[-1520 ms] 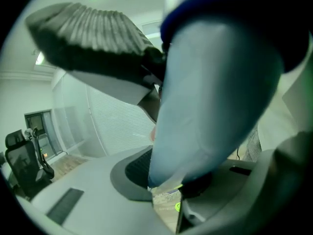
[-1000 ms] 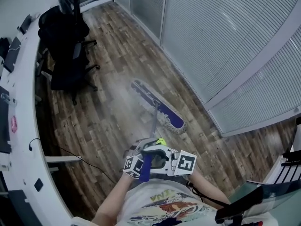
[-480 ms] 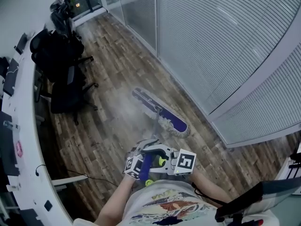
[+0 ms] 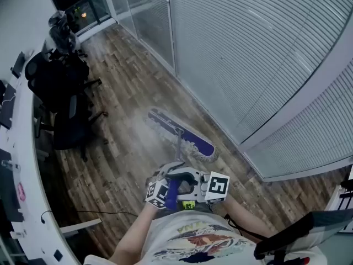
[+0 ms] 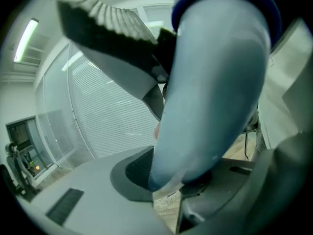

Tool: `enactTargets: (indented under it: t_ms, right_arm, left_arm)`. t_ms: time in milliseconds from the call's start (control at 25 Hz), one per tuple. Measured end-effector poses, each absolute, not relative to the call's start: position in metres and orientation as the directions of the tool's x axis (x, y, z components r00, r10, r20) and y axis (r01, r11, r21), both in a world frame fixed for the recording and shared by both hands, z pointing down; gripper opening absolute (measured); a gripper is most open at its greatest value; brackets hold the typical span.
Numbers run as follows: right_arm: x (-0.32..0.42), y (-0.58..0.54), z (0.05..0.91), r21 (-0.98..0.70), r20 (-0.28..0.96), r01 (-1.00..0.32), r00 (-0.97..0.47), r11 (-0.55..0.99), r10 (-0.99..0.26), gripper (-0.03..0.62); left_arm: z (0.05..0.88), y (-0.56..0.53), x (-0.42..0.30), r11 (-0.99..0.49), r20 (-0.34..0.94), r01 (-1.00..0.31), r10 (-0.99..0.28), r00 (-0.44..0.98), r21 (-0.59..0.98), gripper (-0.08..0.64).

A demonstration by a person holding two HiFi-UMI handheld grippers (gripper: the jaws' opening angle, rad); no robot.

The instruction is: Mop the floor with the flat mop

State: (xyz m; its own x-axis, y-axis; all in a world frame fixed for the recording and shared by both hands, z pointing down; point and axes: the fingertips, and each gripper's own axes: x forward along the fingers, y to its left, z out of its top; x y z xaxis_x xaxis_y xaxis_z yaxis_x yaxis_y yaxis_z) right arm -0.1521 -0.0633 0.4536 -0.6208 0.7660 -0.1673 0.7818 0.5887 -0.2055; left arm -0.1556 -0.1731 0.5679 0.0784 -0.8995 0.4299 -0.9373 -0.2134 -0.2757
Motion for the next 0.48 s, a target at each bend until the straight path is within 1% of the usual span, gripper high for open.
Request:
enactTargets:
  t_ms: [240, 480]
  right_arm:
    - [-0.186, -0.096, 0.466, -0.197, -0.170, 0.778, -0.626, 0.596, 0.761, 0.268]
    - [-0.248, -0.138, 0.461, -0.208, -0.181, 0.753, -0.657, 0.624, 0.732, 0.268]
  left_arm:
    - [0.581, -0.207, -0.191, -0.205, 0.427, -0.937, -0.902, 0.068, -0.282, 0.052]
    - [0.575, -0.248, -0.250, -0.236, 0.415, -0.929, -0.904, 0.103, -0.284, 0.052]
